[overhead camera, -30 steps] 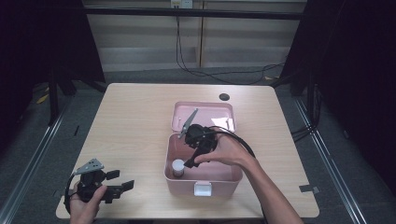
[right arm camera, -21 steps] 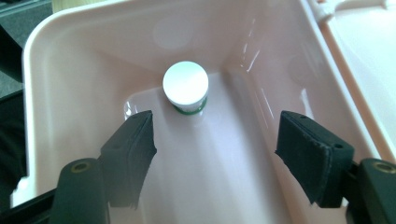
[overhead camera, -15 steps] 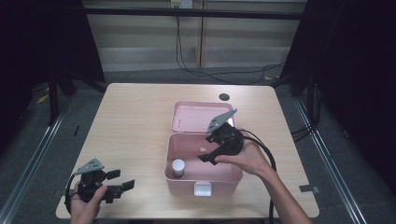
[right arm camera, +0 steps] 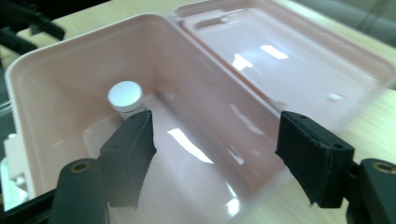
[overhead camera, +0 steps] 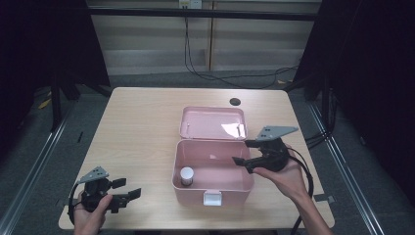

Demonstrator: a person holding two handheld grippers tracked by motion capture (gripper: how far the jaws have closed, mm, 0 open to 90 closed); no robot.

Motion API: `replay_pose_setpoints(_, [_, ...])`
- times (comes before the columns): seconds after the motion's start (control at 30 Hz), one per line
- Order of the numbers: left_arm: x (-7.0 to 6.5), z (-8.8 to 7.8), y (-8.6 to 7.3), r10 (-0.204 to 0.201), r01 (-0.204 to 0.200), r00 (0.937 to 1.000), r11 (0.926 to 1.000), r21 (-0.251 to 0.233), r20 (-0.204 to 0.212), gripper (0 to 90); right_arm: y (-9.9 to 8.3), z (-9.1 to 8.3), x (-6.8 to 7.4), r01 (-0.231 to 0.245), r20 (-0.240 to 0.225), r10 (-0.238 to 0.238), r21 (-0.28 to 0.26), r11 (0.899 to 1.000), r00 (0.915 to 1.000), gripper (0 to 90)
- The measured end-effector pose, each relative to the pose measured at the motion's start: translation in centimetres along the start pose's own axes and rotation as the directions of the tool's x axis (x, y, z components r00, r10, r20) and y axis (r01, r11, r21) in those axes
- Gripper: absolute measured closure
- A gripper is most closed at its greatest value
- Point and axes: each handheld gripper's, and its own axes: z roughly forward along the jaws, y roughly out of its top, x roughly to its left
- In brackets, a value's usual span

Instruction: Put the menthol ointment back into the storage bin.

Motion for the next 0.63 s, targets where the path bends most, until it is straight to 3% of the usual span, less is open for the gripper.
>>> replay_pose_setpoints(0.07, [0.0,0.0,0.0,-0.003,0.003,1.0,1.0,-0.006,0.005,19.2,-1.4,-1.2,-0.5,-0.052,0.031,0.053,-0.032,0.998,0.9981,28.5])
replay_pose_setpoints(0.13, [0.0,0.0,0.0,-0.009,0.009,0.9999,0.9999,-0.009,0.009,19.2,-2.0,-1.6,-0.6,-0.062,0.051,0.064,-0.039,0.997,0.9966,28.5])
replay_pose_setpoints(0.23, [0.0,0.1,0.0,-0.012,0.012,0.9999,0.9999,-0.002,0.011,19.1,-4.5,-3.0,-1.1,-0.115,0.118,0.122,-0.069,0.991,0.9854,30.2])
replay_pose_setpoints(0.33, [0.0,0.2,0.0,-0.012,0.012,0.9999,0.9999,-0.002,0.01,19.1,-5.8,-3.6,-1.4,-0.141,0.131,0.151,-0.083,0.987,0.9798,31.7])
replay_pose_setpoints(0.37, [0.0,0.1,-0.1,-0.008,0.008,0.9999,1.0,-0.003,0.013,19.2,-7.1,-4.0,-1.6,-0.159,0.162,0.17,-0.076,0.984,0.972,30.8])
replay_pose_setpoints(0.43, [0.0,0.1,-0.1,-0.006,0.006,0.9999,1.0,-0.003,0.012,19.1,-7.7,-4.2,-1.8,-0.172,0.168,0.183,-0.078,0.982,0.9687,30.1])
replay_pose_setpoints(0.5, [0.0,0.1,-0.1,-0.011,0.012,0.9999,0.9999,-0.003,0.008,19.2,-9.4,-4.4,-2.2,-0.195,0.212,0.207,-0.074,0.978,0.9551,27.5])
replay_pose_setpoints(0.63, [0.0,0.1,-0.1,-0.009,0.009,0.9999,1.0,-0.001,0.007,19.2,-10.7,-4.1,-2.5,-0.213,0.221,0.218,-0.047,0.976,0.9506,24.6])
